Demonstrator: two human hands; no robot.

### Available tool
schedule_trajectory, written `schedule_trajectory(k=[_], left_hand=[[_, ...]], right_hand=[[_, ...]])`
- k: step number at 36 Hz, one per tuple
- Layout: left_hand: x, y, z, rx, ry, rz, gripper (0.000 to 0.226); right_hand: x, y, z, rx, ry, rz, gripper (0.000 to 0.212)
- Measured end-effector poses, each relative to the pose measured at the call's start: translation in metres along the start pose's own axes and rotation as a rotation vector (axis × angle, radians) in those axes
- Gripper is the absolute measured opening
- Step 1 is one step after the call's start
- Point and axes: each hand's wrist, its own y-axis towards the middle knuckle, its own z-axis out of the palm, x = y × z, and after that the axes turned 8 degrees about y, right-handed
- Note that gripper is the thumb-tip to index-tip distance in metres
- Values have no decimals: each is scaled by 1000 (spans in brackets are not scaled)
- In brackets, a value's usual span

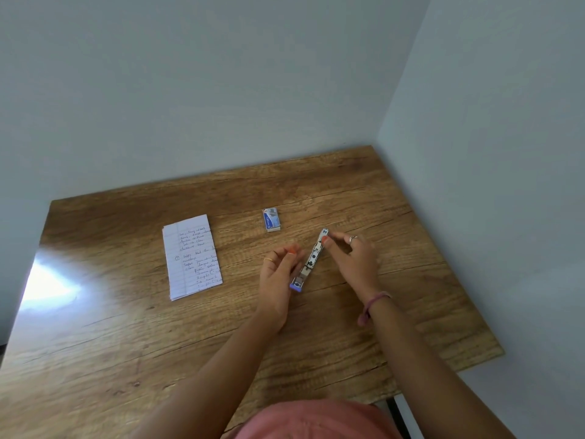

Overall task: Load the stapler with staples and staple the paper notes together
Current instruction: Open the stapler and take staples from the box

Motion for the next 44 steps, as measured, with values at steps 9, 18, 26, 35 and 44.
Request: schedule_trajectory(k=[9,18,26,35,44], left_hand=[[-5,9,2,59,-61,-71,30],[-15,19,-6,289,-69,-179,27],[-14,17,-11,375,-100,-176,28],[-10,20,-19,372,-252,-196,27],[-5,22,-21,374,-221,-144,22]], right_hand=[[13,3,11,113,193,47,23],[33,-5,5,295,605,84,11],[44,-8,13,309,737,130,18],[62,-6,20,303,757,289,22],[68,-7,18,325,782,450,16]])
